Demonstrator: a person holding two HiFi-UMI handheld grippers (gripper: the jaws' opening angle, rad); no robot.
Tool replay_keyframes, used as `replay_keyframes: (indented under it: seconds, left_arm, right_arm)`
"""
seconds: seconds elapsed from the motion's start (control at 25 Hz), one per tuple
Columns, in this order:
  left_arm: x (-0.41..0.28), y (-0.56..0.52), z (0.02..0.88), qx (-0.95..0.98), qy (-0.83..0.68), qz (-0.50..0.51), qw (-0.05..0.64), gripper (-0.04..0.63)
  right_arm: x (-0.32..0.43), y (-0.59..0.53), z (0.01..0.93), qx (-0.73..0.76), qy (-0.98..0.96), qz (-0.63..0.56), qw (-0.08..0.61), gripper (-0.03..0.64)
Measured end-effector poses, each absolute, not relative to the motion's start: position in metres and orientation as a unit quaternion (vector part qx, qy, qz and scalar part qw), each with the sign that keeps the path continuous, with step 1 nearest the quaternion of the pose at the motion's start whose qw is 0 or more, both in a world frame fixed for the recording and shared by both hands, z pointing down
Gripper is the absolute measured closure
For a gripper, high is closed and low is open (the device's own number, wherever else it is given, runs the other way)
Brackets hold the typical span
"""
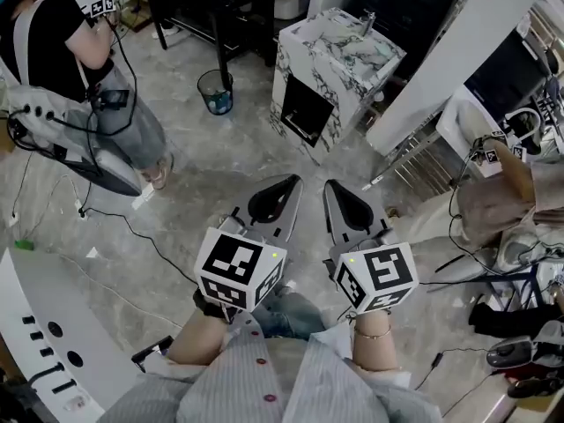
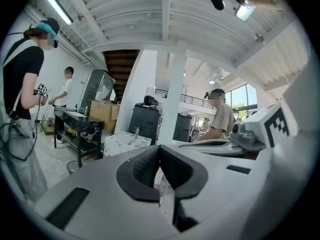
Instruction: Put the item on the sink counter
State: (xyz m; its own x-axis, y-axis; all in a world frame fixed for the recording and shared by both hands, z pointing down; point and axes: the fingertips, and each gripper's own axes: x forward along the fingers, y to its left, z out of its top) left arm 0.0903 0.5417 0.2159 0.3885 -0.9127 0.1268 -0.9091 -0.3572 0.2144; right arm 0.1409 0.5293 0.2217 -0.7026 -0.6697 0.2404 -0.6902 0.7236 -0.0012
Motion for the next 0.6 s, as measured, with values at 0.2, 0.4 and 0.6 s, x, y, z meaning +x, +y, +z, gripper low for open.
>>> replay_keyframes:
  seconds: [0.2,0.4,0.6]
  left_arm:
    - [0.059,0.535,0.219,0.816,-0.565,-0.006,0.123,0.58]
    - [0.034,0.512,0.223,0.81,-0.572,-0.006,0.129,0.58]
    - [0.025,0.467,0.232,0.807,-0.576,-0.007,0.134,0.58]
  right_arm:
    - [0.121,0.518,0.227,0.369,-0.922,0.049,0.11,0.609]
    - [0.103,0.496,0.232,0.368,-0.921,0.05,0.121,0.609]
    - [0.093,0.447,0.239,0.364,-0.921,0.05,0.125,0.609]
